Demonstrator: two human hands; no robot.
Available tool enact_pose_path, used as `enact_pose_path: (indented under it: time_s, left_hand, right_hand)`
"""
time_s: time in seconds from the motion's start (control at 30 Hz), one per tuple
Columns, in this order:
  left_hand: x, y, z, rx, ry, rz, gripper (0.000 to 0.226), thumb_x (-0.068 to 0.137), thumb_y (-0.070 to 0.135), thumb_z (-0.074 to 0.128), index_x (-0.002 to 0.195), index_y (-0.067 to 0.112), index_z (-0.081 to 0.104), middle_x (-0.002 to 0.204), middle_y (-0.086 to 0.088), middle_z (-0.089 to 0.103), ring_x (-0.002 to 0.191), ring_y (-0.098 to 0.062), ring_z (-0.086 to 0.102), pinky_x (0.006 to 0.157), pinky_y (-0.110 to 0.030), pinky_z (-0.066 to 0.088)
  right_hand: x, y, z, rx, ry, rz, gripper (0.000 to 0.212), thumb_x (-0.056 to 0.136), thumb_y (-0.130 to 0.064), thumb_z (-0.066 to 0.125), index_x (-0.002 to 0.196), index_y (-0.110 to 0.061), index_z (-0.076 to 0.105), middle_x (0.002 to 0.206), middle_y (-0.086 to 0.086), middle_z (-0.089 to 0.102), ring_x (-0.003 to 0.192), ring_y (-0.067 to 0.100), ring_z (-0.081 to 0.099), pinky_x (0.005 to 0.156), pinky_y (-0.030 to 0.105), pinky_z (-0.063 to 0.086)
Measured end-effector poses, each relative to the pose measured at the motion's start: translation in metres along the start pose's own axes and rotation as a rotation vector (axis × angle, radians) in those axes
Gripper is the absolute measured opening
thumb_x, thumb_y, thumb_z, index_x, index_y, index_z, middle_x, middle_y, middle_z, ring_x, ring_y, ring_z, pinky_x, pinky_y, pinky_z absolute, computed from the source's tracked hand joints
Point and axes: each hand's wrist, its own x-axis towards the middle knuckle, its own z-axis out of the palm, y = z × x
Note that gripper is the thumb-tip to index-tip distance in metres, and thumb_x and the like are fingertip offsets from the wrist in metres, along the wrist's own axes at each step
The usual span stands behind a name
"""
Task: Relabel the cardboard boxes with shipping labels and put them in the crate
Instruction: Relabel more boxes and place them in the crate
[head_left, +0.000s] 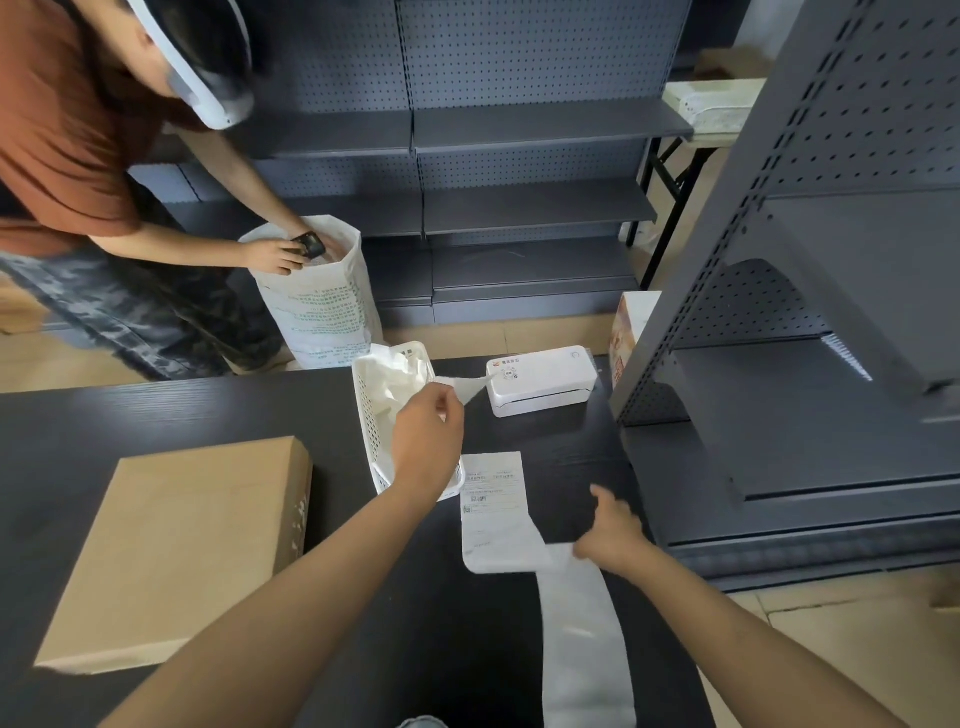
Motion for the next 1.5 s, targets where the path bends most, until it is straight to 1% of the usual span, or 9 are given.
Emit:
enact_pose_path:
  time_s: [0.07,0.23,0.33,0.43,0.6,0.8,1.1,1.3,1.5]
  left_hand:
    - [-0.005,0.0,0.001,0.011,-0.007,0.021,0.017,0.096,0.024,0.047,0.083,0.028,0.056,0.071,0.025,0.053,0.069,0.006,0.053,0.061,-0.013,0.037]
    - [-0.01,0.002,-0.001,0.017,-0.01,-0.006,0.015,0.097,0.026,0.045,0.087,0.027,0.055,0.08,0.016,0.055,0.073,-0.005,0.053,0.07,-0.024,0.042]
    - [-0.013,0.005,-0.006,0.015,-0.009,-0.015,0.016,0.097,0.026,0.044,0.09,0.024,0.058,0.083,0.014,0.057,0.076,-0.009,0.055,0.069,-0.023,0.041]
    - [-0.02,0.009,-0.01,0.058,-0.018,0.06,0.018,0.097,0.024,0.046,0.092,0.021,0.062,0.087,0.011,0.062,0.078,-0.008,0.055,0.071,-0.021,0.04]
    - [-0.039,0.012,-0.015,0.356,-0.034,0.391,0.023,0.097,0.022,0.047,0.102,0.014,0.068,0.097,0.001,0.069,0.088,-0.019,0.061,0.083,-0.033,0.046]
    - [-0.058,-0.002,-0.033,0.607,-0.164,0.618,0.025,0.099,0.025,0.045,0.101,0.017,0.069,0.099,0.0,0.07,0.094,-0.023,0.062,0.088,-0.036,0.044]
    - [-0.05,-0.063,-0.104,0.337,-0.038,0.25,0.027,0.097,0.036,0.047,0.11,0.02,0.064,0.115,0.004,0.063,0.103,-0.013,0.056,0.097,-0.033,0.044]
    - [-0.023,-0.128,-0.192,0.034,0.037,-0.189,0.023,0.092,0.043,0.054,0.104,0.022,0.054,0.107,0.005,0.06,0.097,-0.015,0.056,0.089,-0.037,0.048]
    - [-0.018,-0.191,-0.269,-0.086,-0.081,-0.172,0.023,0.098,0.039,0.046,0.097,0.02,0.059,0.094,0.006,0.064,0.077,-0.002,0.054,0.06,-0.016,0.037]
  right_hand:
    - [0.003,-0.018,-0.016,-0.014,0.062,-0.034,0.109,0.068,-0.011,0.076,0.152,-0.031,0.009,0.152,0.007,0.025,0.137,0.03,0.027,0.109,0.044,0.034]
    - [-0.002,-0.058,-0.06,-0.037,-0.319,-0.08,0.129,0.058,-0.024,0.091,0.153,-0.032,0.003,0.16,0.008,0.013,0.145,0.033,0.015,0.116,0.049,0.021]
    - [-0.005,-0.073,-0.073,0.141,-0.282,-0.198,0.094,0.067,-0.029,0.086,0.146,-0.022,0.035,0.149,0.005,0.038,0.137,0.026,0.036,0.111,0.04,0.033]
    - [-0.007,-0.093,-0.074,0.579,-0.201,-0.181,0.045,0.088,-0.04,0.066,0.125,-0.015,0.059,0.113,0.0,0.067,0.102,0.017,0.064,0.077,0.024,0.052]
    - [-0.012,-0.119,-0.056,0.788,-0.266,-0.044,0.032,0.089,-0.045,0.062,0.093,-0.014,0.066,0.089,0.003,0.072,0.081,0.017,0.07,0.061,0.024,0.052]
    - [-0.018,-0.134,-0.034,0.784,-0.146,-0.039,0.005,0.084,-0.012,0.064,0.085,-0.007,0.065,0.077,0.007,0.069,0.066,0.015,0.068,0.051,0.019,0.051]
    - [-0.038,-0.181,0.02,0.8,0.009,-0.122,0.009,0.086,-0.012,0.059,0.08,-0.008,0.064,0.106,0.018,0.069,0.096,0.028,0.067,0.092,0.041,0.054]
    - [-0.073,-0.241,0.1,0.863,-0.052,-0.13,0.009,0.09,-0.014,0.059,0.095,-0.009,0.064,0.108,0.014,0.069,0.098,0.022,0.066,0.079,0.028,0.056]
    - [-0.111,-0.302,0.181,0.951,-0.137,-0.143,0.024,0.091,-0.008,0.057,0.112,-0.001,0.064,0.109,0.015,0.07,0.087,0.018,0.068,0.061,0.019,0.054]
